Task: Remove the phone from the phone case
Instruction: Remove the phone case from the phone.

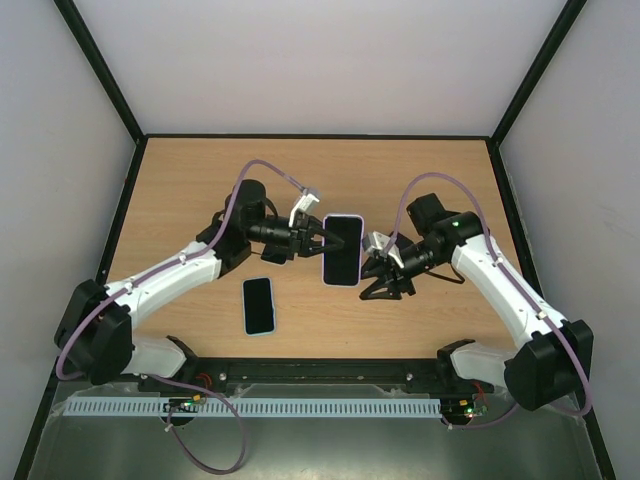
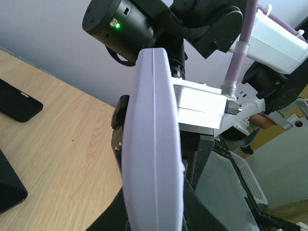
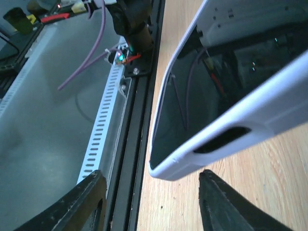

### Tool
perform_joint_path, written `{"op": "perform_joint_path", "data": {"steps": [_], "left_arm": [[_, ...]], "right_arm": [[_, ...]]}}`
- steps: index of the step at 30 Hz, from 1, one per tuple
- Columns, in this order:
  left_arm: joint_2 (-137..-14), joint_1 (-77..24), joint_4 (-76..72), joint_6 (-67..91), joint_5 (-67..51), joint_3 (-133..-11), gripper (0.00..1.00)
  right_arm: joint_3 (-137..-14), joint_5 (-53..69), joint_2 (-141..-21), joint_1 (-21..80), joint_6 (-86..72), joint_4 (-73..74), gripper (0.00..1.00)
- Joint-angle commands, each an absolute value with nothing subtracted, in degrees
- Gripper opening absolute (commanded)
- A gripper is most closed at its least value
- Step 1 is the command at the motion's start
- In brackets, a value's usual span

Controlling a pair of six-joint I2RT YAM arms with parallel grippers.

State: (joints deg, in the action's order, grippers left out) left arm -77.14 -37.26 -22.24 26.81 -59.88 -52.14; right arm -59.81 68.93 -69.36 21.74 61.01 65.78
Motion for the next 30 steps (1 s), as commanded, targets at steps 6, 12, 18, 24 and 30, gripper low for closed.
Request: {"op": "perform_joint_path", "data": {"steps": [6, 12, 18, 24, 30], "left_arm": [[-78.8, -38.5, -31.1, 29.9, -65.3, -55.3, 0.02], [-78.8, -38.7, -32.6, 31.7, -66.2, -54.7, 0.02], [-78.9, -38.8, -33.5, 33.3, -67.0, -54.8, 0.02], [-79.1, -38.8, -35.1, 35.1, -67.5, -54.4, 0.02], [-80.6, -39.0, -46.5, 46.3, -71.2, -52.5, 0.02]], "right_arm": [[-59.2, 74.5, -69.4, 22.3, 59.6, 63.7, 0.36], [-57.9, 73.9, -68.6, 22.4, 60.8, 63.8, 0.22], [-58.3, 74.1, -68.6, 22.4, 60.7, 63.8, 0.13], [-59.2, 74.8, -69.7, 22.4, 58.0, 62.7, 0.05], [-55.5, 67.9, -67.6, 22.4, 43.7, 47.5, 0.02]]}}
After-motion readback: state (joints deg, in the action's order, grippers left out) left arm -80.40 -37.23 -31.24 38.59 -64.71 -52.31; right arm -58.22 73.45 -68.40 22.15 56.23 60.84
